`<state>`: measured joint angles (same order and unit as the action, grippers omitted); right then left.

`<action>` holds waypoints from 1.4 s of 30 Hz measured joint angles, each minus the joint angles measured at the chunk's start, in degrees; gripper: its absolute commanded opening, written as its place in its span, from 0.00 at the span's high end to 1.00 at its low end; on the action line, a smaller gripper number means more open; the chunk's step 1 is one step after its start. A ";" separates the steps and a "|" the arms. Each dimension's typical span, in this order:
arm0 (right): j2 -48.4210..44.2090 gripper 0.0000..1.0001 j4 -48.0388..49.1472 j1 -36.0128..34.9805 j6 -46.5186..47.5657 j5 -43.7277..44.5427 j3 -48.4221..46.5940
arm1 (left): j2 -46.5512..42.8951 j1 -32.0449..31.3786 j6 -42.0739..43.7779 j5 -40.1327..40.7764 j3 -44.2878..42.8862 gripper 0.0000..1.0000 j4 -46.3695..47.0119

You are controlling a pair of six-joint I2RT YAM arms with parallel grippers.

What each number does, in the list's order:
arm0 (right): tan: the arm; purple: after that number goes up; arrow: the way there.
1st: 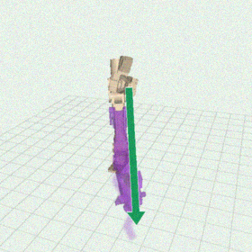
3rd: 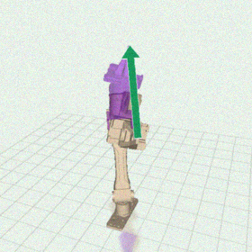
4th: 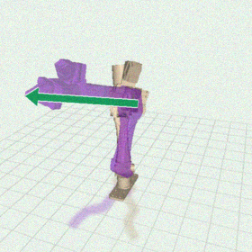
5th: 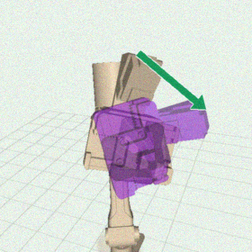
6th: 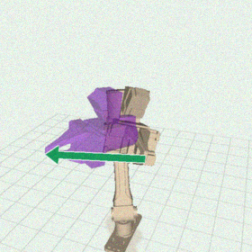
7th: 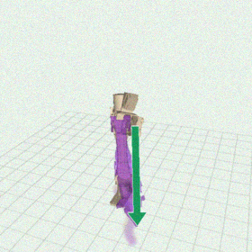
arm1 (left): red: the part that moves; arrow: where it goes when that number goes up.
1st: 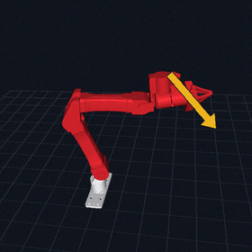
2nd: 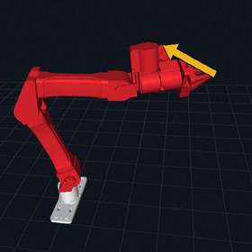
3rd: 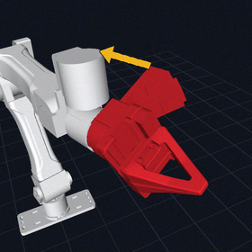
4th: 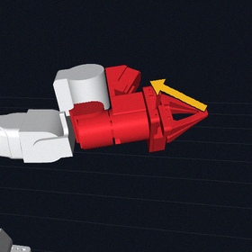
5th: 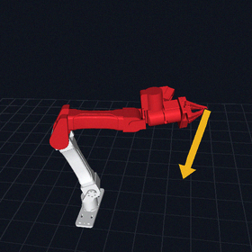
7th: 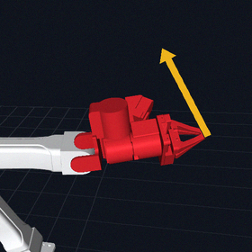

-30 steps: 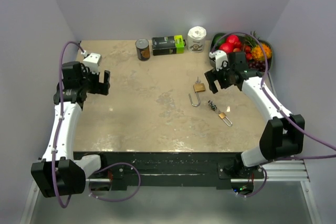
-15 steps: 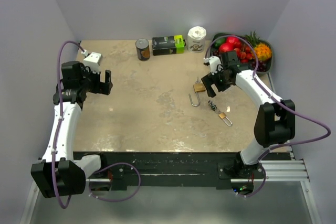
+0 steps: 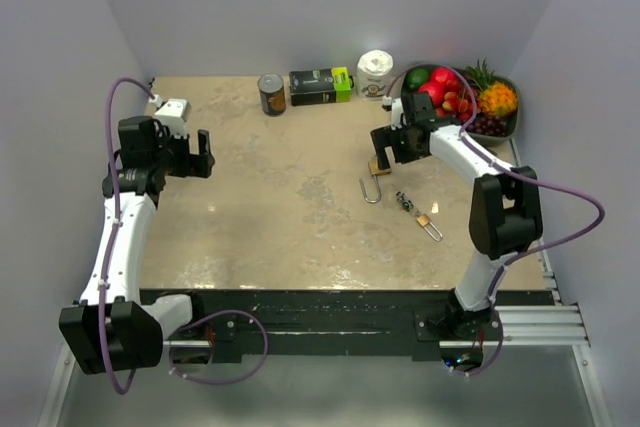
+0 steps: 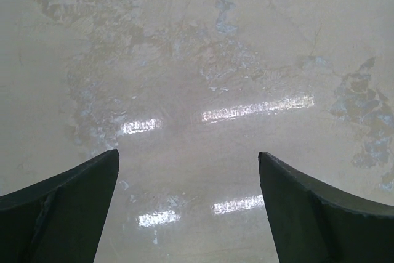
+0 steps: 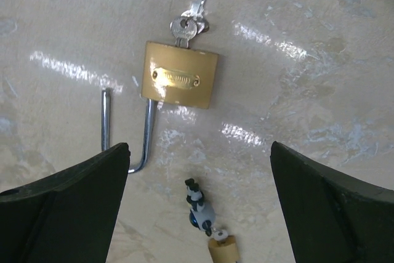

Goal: Lock with the key
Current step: Pick up the lock from the center of the board.

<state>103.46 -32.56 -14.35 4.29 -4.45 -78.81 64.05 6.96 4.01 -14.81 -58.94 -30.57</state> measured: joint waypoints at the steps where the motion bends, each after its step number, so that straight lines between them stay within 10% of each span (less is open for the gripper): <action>1: 0.37 0.01 0.81 -0.68 -1.73 1.38 -0.07 | -0.11 0.00 -0.15 0.39 0.15 0.01 0.17; 33: 15.43 0.11 2.16 -5.84 -15.91 13.99 -8.41 | -1.09 0.00 -6.40 8.22 4.17 0.01 0.57; 42: 15.43 0.33 1.88 -7.45 -16.70 14.51 -8.59 | -1.09 0.00 -6.34 8.35 4.96 0.01 0.55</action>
<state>118.89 -30.68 -21.80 -12.40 10.07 -87.39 62.96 6.96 -2.33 -6.46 -53.98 -30.02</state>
